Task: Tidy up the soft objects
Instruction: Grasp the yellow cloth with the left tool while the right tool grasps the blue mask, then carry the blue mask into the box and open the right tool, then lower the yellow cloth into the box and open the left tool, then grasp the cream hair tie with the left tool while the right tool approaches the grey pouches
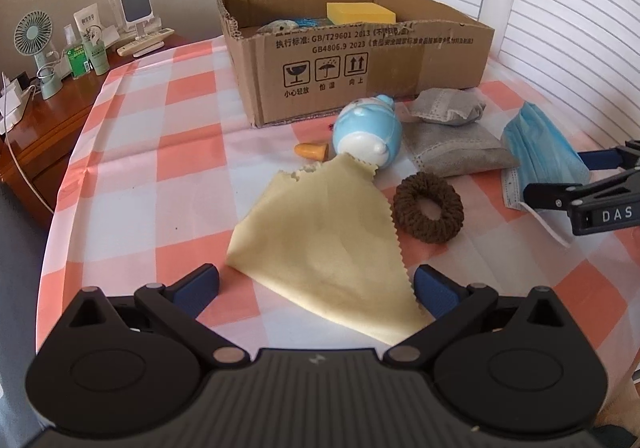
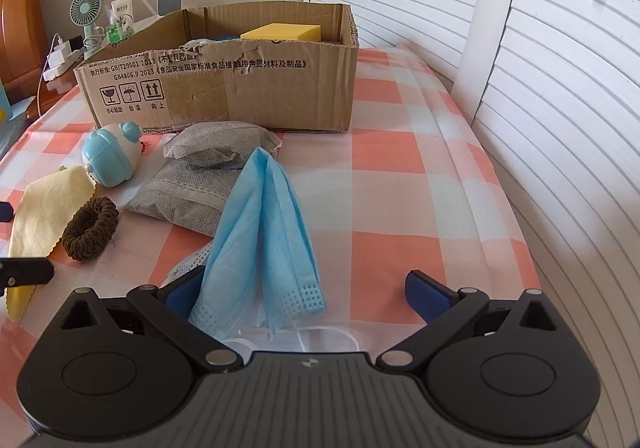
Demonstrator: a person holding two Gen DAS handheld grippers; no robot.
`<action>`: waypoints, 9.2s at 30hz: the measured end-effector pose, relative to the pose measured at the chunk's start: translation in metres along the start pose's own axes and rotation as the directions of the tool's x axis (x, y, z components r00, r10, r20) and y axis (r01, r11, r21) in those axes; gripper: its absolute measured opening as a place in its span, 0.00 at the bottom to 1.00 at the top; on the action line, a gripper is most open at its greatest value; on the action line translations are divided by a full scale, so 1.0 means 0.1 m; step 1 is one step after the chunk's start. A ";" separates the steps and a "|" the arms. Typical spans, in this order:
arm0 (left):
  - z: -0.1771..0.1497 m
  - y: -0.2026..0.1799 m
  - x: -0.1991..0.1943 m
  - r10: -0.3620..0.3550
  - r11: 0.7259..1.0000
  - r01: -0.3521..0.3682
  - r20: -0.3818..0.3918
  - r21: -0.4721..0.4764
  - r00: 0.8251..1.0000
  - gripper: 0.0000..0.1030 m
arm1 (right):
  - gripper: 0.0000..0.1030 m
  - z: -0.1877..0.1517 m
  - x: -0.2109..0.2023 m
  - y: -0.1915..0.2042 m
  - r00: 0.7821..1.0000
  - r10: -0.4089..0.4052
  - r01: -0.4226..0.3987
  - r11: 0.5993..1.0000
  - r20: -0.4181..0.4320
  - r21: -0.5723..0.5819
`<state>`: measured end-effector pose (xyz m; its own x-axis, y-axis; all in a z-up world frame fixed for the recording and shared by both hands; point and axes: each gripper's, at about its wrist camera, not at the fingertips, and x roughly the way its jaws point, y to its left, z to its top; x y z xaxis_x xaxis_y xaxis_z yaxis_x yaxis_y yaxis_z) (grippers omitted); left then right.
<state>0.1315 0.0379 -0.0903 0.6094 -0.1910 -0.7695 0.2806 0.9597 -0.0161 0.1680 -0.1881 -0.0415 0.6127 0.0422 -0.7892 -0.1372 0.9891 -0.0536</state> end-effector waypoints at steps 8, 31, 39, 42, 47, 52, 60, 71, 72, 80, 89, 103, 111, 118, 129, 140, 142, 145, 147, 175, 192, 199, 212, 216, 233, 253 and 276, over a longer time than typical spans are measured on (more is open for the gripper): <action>0.12 0.06 0.15 0.009 1.000 -0.009 0.042 -0.009 0.999 1.00 | 1.00 -0.01 -0.01 0.00 1.000 0.002 -0.002 1.000 0.006 -0.001; -0.09 0.05 -0.20 -0.017 0.999 0.018 0.042 -0.028 0.999 0.26 | 1.00 -0.01 -0.01 0.00 1.000 0.003 -0.003 1.000 0.006 -0.002; -0.09 0.07 -0.17 0.016 0.999 -0.014 0.065 -0.029 0.998 0.40 | 1.00 0.03 -0.02 0.02 1.000 0.009 -0.010 1.000 -0.018 -0.019; -0.09 0.07 -0.16 0.021 0.999 -0.019 0.071 -0.034 0.997 0.41 | 1.00 0.05 -0.03 0.06 0.999 0.017 -0.018 0.999 -0.030 -0.041; -0.09 0.07 -0.15 0.026 0.999 -0.023 0.076 -0.046 0.997 0.44 | 1.00 0.09 -0.11 0.15 0.998 0.057 -0.056 0.996 0.014 -0.075; -0.08 0.08 -0.14 0.035 0.998 -0.031 0.077 -0.053 0.996 0.44 | 0.97 0.15 -0.09 0.19 0.996 0.091 -0.089 0.993 0.020 -0.076; -0.09 0.07 -0.15 0.040 0.998 -0.035 0.077 -0.060 0.996 0.41 | 0.77 0.18 -0.14 0.18 0.993 0.115 -0.113 0.992 0.026 -0.050; -0.08 0.13 -0.22 0.014 0.997 -0.009 0.066 -0.079 0.998 0.24 | 0.31 0.16 -0.25 0.16 0.995 0.098 -0.096 0.993 0.035 -0.064; -0.08 0.13 -0.24 0.012 0.997 -0.006 0.068 -0.077 0.998 0.23 | 0.30 0.16 -0.27 0.15 0.994 0.102 -0.099 0.993 0.040 -0.066; -0.02 0.15 -0.43 -0.011 1.000 0.013 0.077 -0.026 0.997 0.22 | 0.27 0.17 -0.45 0.13 0.991 0.108 -0.100 0.990 0.076 -0.103; 0.05 0.09 -0.60 -0.023 0.999 0.021 0.094 0.032 0.995 0.22 | 0.16 0.19 -0.52 0.13 0.991 0.102 -0.090 0.988 0.086 -0.128; 0.12 0.09 -0.66 -0.054 0.998 0.050 0.098 0.039 0.994 0.22 | 0.12 0.40 -0.79 0.12 0.980 0.101 -0.072 0.983 0.173 -0.171; 0.15 0.12 -0.69 -0.058 0.998 0.055 0.104 0.030 0.993 0.22 | 0.12 0.92 -0.85 0.15 0.958 0.099 -0.036 0.973 0.269 -0.230; 0.15 0.14 -0.71 -0.046 0.999 0.045 0.107 0.011 0.993 0.22 | 0.12 1.52 -0.56 0.24 0.947 0.102 -0.016 0.962 0.305 -0.272; 0.18 0.22 -0.69 -0.014 1.000 0.015 0.092 -0.010 0.996 0.22 | 0.96 1.45 -0.17 0.26 0.965 0.160 -0.120 0.974 0.209 -0.195; 0.42 0.14 -0.70 -0.029 0.999 0.025 0.117 0.038 0.993 0.22 | 1.00 1.21 -0.35 0.17 0.964 0.188 -0.171 0.980 0.187 -0.101; 0.49 0.13 -0.70 -0.035 0.998 0.029 0.121 0.050 0.992 0.22 | 1.00 1.14 -0.37 0.17 0.966 0.184 -0.170 0.981 0.181 -0.088; 0.65 0.12 -0.67 -0.051 0.997 0.044 0.121 0.060 0.991 0.22 | 1.00 1.00 -0.43 0.15 0.969 0.173 -0.162 0.984 0.176 -0.078; 0.77 0.12 -0.65 -0.057 0.996 0.049 0.123 0.069 0.991 0.22 | 1.00 0.92 -0.45 0.15 0.972 0.162 -0.151 0.986 0.172 -0.072; 1.65 -0.07 -0.25 0.087 0.984 -0.115 0.201 0.136 0.976 0.95 | 1.00 0.52 -0.49 -0.04 0.986 0.093 -0.102 0.993 0.139 0.060; 0.66 -0.24 -0.72 0.155 0.984 -0.168 0.183 0.059 0.971 0.98 | 1.00 0.36 -0.45 0.16 0.991 0.080 -0.084 0.996 0.107 0.035; 0.49 -0.22 -0.65 0.181 0.981 -0.190 0.159 0.041 0.971 0.98 | 1.00 0.38 -0.23 0.23 0.993 0.104 -0.106 0.994 0.060 0.029; 0.42 -0.02 -0.53 0.207 0.978 -0.208 0.114 -0.007 0.972 0.98 | 1.00 0.62 0.48 0.55 0.994 0.105 -0.104 0.994 -0.013 0.034; 0.41 0.00 -0.50 0.211 0.977 -0.211 0.102 -0.011 0.972 0.98 | 1.00 0.63 0.60 0.66 0.999 0.038 -0.038 0.999 -0.016 0.005; 0.33 -0.13 -0.24 0.157 0.986 -0.159 0.041 0.050 0.987 0.98 | 1.00 0.30 0.31 0.22 1.000 0.003 -0.003 1.000 -0.019 0.004; 0.21 0.06 0.15 0.002 1.000 -0.002 -0.044 -0.002 0.999 1.00 | 1.00 0.27 0.30 0.23 1.000 0.007 -0.007 1.000 -0.001 -0.002; 0.38 -0.07 0.24 -0.024 0.999 0.022 0.064 0.035 0.998 0.39 | 1.00 0.23 0.28 0.23 0.999 0.019 -0.019 1.000 0.030 -0.018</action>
<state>0.1725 0.0183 -0.0845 0.6490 -0.2272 -0.7261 0.3194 0.9475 -0.0110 0.1995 -0.1612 -0.0510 0.6327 0.0653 -0.7716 -0.1623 0.9855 -0.0497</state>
